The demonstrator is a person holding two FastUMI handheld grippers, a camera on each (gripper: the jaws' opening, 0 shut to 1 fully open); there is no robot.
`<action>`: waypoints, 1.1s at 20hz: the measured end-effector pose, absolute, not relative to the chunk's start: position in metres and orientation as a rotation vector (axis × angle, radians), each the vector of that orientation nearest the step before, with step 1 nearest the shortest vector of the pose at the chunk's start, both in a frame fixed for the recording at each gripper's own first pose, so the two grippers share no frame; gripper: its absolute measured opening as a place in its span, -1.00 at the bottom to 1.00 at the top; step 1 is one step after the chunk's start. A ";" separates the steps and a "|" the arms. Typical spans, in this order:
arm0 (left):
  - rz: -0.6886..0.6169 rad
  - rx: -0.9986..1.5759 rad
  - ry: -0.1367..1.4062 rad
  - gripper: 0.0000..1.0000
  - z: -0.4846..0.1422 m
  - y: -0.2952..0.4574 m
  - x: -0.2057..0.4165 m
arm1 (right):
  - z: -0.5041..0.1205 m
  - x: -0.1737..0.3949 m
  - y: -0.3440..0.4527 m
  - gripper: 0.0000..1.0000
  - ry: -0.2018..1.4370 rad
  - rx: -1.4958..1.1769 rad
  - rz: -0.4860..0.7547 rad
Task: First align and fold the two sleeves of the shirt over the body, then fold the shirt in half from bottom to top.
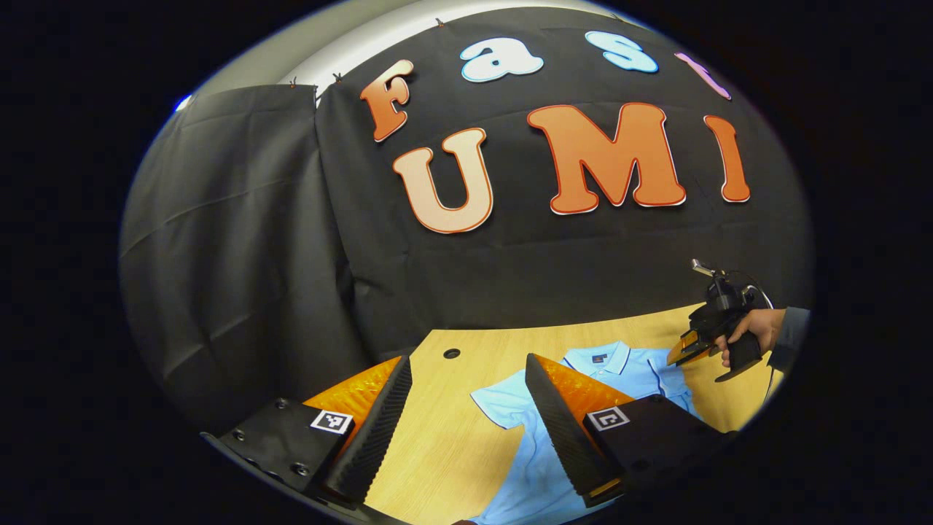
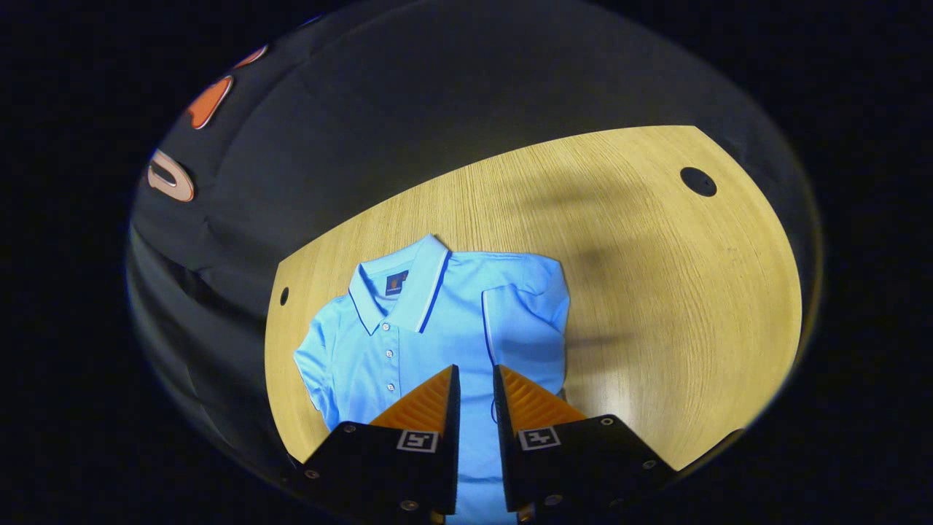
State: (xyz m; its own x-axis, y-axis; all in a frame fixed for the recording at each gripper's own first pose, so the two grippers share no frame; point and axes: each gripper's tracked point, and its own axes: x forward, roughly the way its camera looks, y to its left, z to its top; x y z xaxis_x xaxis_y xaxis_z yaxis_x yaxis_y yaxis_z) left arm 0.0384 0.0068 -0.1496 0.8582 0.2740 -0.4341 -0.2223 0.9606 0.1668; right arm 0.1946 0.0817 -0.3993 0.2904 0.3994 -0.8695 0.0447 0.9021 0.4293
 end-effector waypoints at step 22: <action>-0.122 -0.169 0.968 0.97 -0.365 0.044 0.169 | -0.310 0.122 0.016 0.98 0.904 0.255 -0.003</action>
State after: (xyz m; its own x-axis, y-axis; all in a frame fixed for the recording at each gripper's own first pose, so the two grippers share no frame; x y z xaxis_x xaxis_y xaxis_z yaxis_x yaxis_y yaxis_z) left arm 0.1691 0.0436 -0.3647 0.5617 -0.1783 -0.8079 0.0276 0.9800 -0.1971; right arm 0.1224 0.0165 -0.3097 0.6202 0.1046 -0.7774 0.1098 0.9697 0.2182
